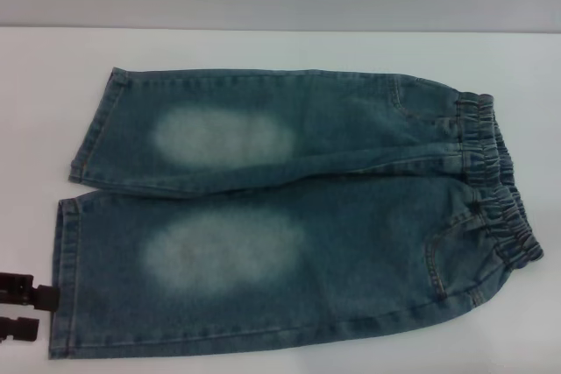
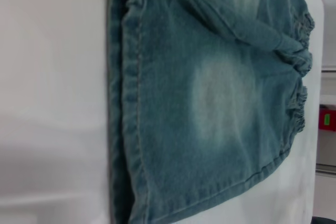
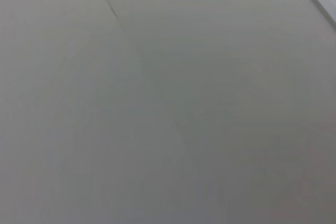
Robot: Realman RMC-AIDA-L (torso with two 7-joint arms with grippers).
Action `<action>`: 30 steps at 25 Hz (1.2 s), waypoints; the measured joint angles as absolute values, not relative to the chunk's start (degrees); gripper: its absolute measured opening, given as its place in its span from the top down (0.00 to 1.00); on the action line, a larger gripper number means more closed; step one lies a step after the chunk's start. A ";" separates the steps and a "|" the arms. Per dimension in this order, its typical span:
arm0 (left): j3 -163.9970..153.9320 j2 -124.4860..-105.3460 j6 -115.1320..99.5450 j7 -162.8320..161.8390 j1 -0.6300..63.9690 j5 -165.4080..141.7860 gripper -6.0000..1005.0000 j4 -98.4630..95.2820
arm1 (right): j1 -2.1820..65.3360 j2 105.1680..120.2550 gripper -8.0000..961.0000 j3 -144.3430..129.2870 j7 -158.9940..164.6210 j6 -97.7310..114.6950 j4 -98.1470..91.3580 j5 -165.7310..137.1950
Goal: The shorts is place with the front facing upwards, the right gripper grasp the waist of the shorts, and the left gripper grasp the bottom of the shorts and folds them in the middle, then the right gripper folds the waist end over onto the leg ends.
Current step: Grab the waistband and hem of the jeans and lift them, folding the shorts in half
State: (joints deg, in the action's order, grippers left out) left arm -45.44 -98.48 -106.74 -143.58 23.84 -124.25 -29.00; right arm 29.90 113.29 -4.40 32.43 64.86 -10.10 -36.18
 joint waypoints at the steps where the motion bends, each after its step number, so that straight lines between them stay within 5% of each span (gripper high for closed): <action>1: -45.44 -98.48 -106.74 -143.58 23.84 -124.25 0.20 -29.00 | 29.94 113.27 0.18 -4.40 32.42 64.86 -10.10 -36.19; 30: -45.26 -101.64 -103.31 -145.80 25.85 -135.47 0.20 -28.16 | 30.06 112.86 0.18 -5.17 32.43 64.77 -9.62 -36.21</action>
State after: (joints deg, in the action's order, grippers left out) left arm -45.26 -101.64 -103.31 -145.80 25.85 -135.47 -28.16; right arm 30.06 112.86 -5.17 32.43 64.77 -9.62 -36.21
